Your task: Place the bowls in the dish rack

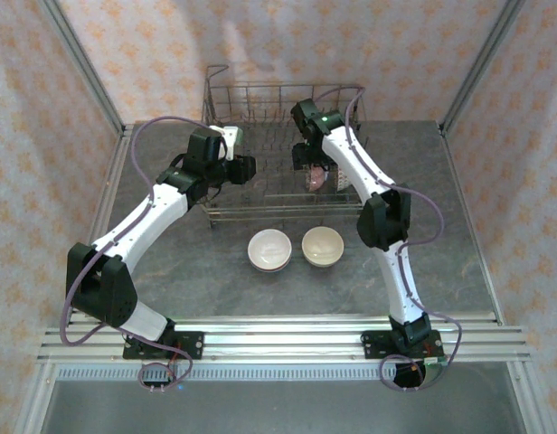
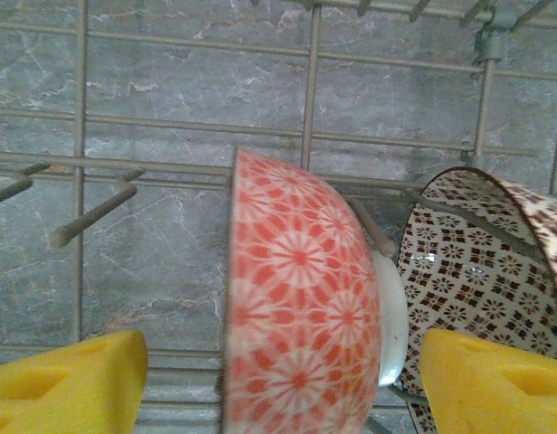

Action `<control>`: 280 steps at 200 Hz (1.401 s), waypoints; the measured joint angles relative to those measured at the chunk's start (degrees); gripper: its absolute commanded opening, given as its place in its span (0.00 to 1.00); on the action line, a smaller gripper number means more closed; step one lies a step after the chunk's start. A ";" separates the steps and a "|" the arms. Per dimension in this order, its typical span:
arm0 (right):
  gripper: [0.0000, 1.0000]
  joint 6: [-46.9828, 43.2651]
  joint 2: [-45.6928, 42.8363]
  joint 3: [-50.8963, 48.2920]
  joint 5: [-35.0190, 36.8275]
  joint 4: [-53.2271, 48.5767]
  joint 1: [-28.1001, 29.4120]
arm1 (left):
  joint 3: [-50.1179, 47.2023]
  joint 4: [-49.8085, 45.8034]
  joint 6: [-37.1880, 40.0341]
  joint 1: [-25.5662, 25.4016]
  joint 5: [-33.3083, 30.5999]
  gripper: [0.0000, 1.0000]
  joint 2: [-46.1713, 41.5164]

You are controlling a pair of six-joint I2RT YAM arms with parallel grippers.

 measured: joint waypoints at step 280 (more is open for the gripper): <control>0.86 6.10 -49.29 -39.76 -5.22 5.64 -8.37 | 5.66 -20.26 40.41 -35.74 -6.29 0.38 1.11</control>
